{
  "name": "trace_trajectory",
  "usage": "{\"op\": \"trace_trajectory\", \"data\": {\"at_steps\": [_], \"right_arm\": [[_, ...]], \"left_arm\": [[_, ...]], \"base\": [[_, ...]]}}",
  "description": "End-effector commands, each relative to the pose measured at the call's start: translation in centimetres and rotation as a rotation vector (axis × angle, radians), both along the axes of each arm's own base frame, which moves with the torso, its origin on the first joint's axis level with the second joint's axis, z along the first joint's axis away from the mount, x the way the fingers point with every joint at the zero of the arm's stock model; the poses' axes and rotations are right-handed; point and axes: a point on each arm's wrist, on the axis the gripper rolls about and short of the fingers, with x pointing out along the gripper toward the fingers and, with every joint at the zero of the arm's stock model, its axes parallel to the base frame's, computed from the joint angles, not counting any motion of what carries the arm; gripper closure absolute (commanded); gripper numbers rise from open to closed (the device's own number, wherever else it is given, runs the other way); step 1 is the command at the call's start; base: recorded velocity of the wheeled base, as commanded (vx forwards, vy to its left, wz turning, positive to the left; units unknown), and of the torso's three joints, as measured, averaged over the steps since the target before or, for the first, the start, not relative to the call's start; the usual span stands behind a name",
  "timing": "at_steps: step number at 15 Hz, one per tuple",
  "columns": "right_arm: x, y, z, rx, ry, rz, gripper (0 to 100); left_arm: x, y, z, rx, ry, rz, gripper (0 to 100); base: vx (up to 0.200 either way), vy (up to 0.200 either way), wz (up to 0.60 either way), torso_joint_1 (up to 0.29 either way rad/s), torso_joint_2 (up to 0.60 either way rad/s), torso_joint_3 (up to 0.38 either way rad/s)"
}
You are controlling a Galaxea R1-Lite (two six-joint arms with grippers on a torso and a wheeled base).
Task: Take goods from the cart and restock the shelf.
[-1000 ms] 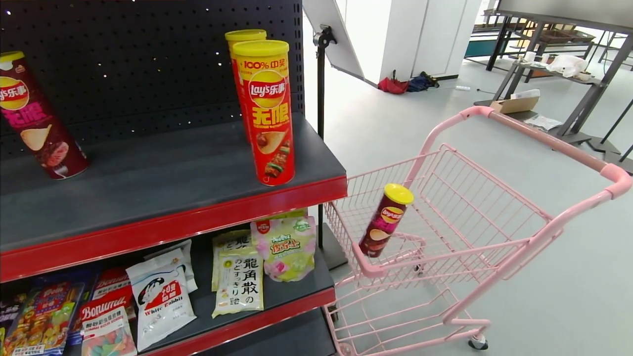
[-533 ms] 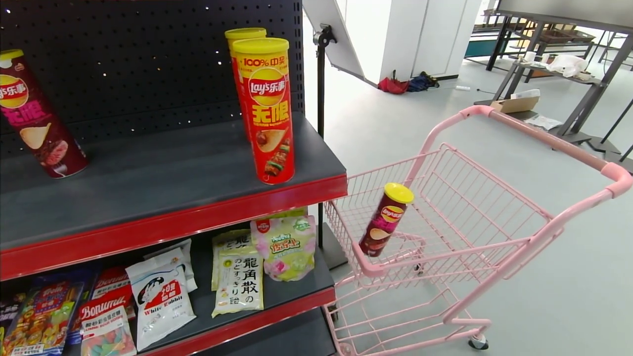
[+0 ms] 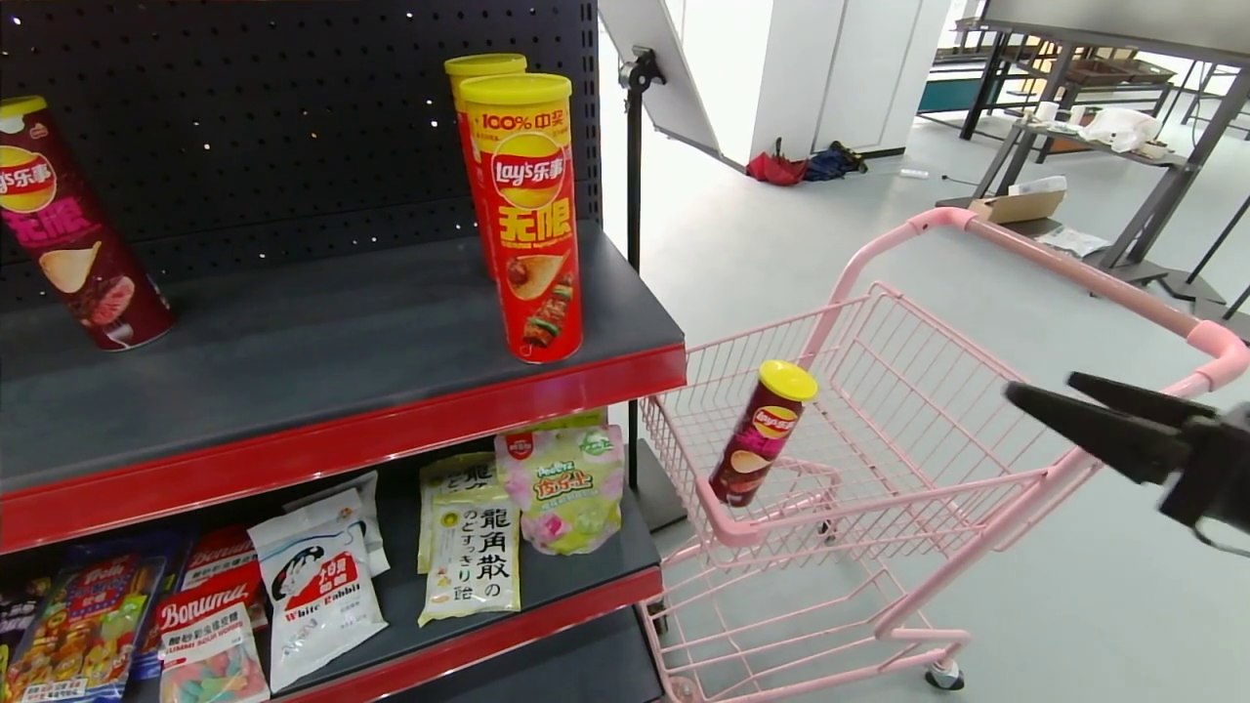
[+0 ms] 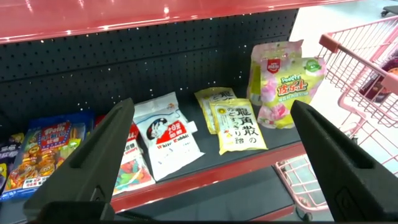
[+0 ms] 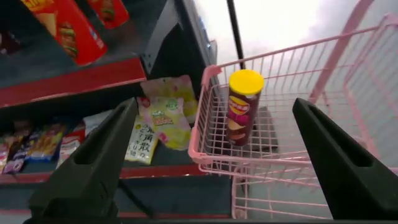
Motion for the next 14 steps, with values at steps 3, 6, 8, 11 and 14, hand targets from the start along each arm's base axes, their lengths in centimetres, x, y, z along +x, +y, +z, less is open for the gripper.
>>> {"op": "trace_trajectory", "data": {"at_steps": [3,6,8,11,14], "right_arm": [[11.0,3.7,-10.6,-0.073,0.210,0.178,0],[12.7,4.1,-12.0,-0.075,0.236,0.182,0],[13.5,4.2,-13.1,-0.077,0.246,0.184,0],[14.7,4.4,-14.4,-0.075,0.216,0.179,0],[16.0,4.7,-15.7,-0.074,0.211,0.173,0]], "left_arm": [[0.0,0.0,0.0,0.000,0.001,0.000,0],[0.0,0.0,0.0,0.002,0.001,0.000,0],[0.0,0.0,0.0,0.002,0.001,0.000,0],[0.0,0.0,0.0,0.003,0.001,0.002,0],[0.0,0.0,0.0,0.003,0.001,0.002,0]], "base": [[0.000,0.000,0.00,0.000,0.00,0.000],[0.000,0.000,0.00,0.000,0.00,0.000],[0.000,0.000,0.00,0.000,0.00,0.000],[0.000,0.000,0.00,0.000,0.00,0.000],[0.000,0.000,0.00,0.000,0.00,0.000]]}}
